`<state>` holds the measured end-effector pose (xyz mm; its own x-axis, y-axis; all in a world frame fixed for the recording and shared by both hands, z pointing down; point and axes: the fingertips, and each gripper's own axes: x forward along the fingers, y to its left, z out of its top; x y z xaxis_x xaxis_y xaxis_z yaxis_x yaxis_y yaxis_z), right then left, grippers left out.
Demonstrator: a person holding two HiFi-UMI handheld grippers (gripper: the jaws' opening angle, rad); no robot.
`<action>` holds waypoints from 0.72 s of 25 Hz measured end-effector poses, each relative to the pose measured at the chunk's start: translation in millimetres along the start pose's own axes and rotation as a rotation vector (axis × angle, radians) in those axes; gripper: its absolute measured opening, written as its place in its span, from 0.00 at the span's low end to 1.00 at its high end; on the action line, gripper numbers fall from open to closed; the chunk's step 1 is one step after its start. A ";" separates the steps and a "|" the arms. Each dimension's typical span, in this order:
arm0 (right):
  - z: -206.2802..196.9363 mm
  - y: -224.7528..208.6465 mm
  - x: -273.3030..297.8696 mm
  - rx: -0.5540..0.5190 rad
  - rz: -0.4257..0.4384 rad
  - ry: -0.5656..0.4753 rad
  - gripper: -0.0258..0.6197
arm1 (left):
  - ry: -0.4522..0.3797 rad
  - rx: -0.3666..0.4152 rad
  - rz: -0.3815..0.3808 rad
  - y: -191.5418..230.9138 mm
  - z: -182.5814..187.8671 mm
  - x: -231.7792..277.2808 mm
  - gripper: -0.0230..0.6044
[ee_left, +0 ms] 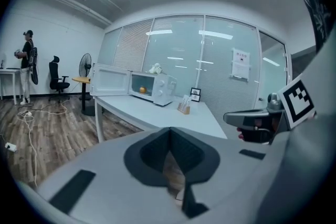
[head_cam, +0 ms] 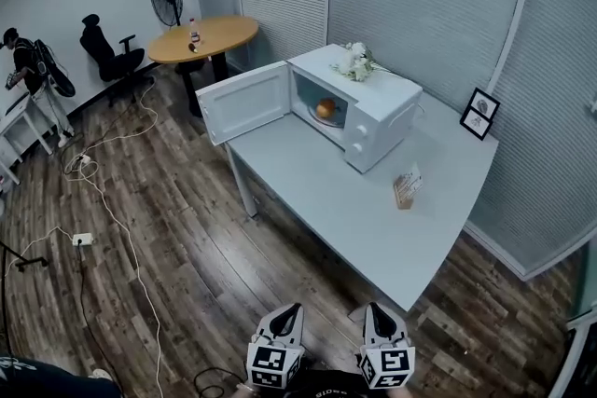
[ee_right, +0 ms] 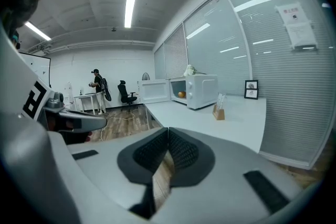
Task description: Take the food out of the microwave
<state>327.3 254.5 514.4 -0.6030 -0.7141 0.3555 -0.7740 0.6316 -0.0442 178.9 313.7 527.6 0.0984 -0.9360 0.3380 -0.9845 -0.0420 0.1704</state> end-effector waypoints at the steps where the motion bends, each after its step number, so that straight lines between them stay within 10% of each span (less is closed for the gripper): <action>1: 3.5 1.0 7.2 0.005 -0.008 -0.002 0.04 | 0.000 0.006 -0.006 8.1 3.4 6.8 0.05; 18: 17.7 24.3 83.8 0.067 -0.061 0.010 0.04 | 0.011 0.044 -0.075 85.7 36.2 57.5 0.05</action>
<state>254.6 204.6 526.5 -0.5524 -0.7478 0.3683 -0.8208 0.5650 -0.0840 94.9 243.7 528.2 0.1739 -0.9256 0.3362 -0.9796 -0.1277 0.1551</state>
